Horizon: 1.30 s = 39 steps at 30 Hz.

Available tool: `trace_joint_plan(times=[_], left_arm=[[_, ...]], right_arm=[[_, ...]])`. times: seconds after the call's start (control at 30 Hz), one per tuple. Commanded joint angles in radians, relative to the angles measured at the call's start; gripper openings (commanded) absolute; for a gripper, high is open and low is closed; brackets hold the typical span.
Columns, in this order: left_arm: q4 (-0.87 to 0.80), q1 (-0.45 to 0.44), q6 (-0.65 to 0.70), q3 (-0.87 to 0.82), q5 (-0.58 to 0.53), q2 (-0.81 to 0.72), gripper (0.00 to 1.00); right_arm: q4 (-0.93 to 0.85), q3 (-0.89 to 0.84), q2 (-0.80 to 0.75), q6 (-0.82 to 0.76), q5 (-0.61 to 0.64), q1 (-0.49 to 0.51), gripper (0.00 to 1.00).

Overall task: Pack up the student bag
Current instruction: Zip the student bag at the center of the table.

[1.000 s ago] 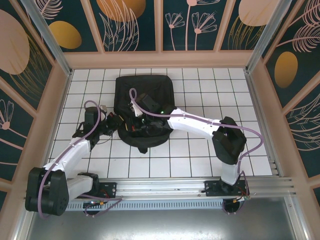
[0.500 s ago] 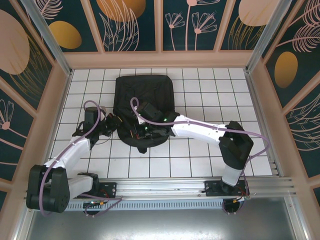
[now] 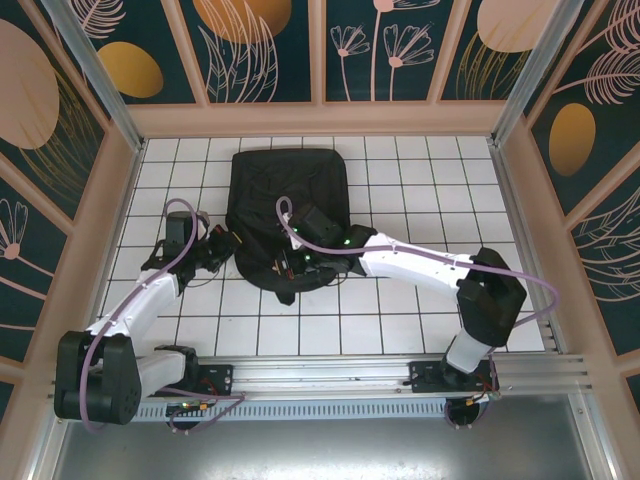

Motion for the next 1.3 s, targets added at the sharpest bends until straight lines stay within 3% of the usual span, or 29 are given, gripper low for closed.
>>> trace_joint_plan(times=[0.0, 0.07, 0.1, 0.13, 0.17, 0.2, 0.4, 0.67, 0.97, 1.1, 1.27], left_arm=[[-0.006, 0.038, 0.049, 0.04, -0.154, 0.004, 0.0], [0.002, 0.038, 0.061, 0.047, -0.115, 0.0, 0.0], [0.004, 0.037, 0.065, 0.049, -0.085, 0.001, 0.06], [-0.01, 0.037, 0.067, 0.056, -0.069, 0.001, 0.25], [-0.028, 0.038, 0.065, 0.06, -0.061, -0.005, 0.38], [-0.049, 0.038, 0.063, 0.062, -0.059, -0.018, 0.45], [-0.308, 0.035, 0.024, 0.054, -0.158, -0.151, 0.52], [-0.356, -0.001, -0.055, 0.012, -0.084, -0.275, 0.52], [-0.252, -0.14, -0.114, 0.018, -0.124, -0.164, 0.46], [-0.196, -0.142, -0.111, -0.006, -0.122, -0.109, 0.36], [-0.207, -0.142, -0.084, -0.026, -0.164, -0.106, 0.12]], right_arm=[[-0.11, -0.038, -0.047, -0.013, -0.04, -0.003, 0.0], [-0.101, -0.041, -0.041, -0.003, -0.051, -0.016, 0.0], [-0.077, -0.043, -0.04, 0.011, -0.068, -0.023, 0.0], [-0.043, -0.042, -0.037, 0.032, -0.094, -0.031, 0.0], [-0.016, -0.035, -0.028, 0.05, -0.123, -0.037, 0.0], [0.008, -0.014, -0.009, 0.067, -0.155, -0.042, 0.0], [0.089, 0.163, 0.147, 0.126, -0.266, -0.04, 0.0], [0.112, 0.284, 0.275, 0.141, -0.361, -0.009, 0.0], [0.103, 0.299, 0.279, 0.125, -0.352, 0.016, 0.0], [0.116, 0.264, 0.249, 0.125, -0.346, 0.015, 0.0], [0.112, 0.202, 0.198, 0.123, -0.299, 0.004, 0.0]])
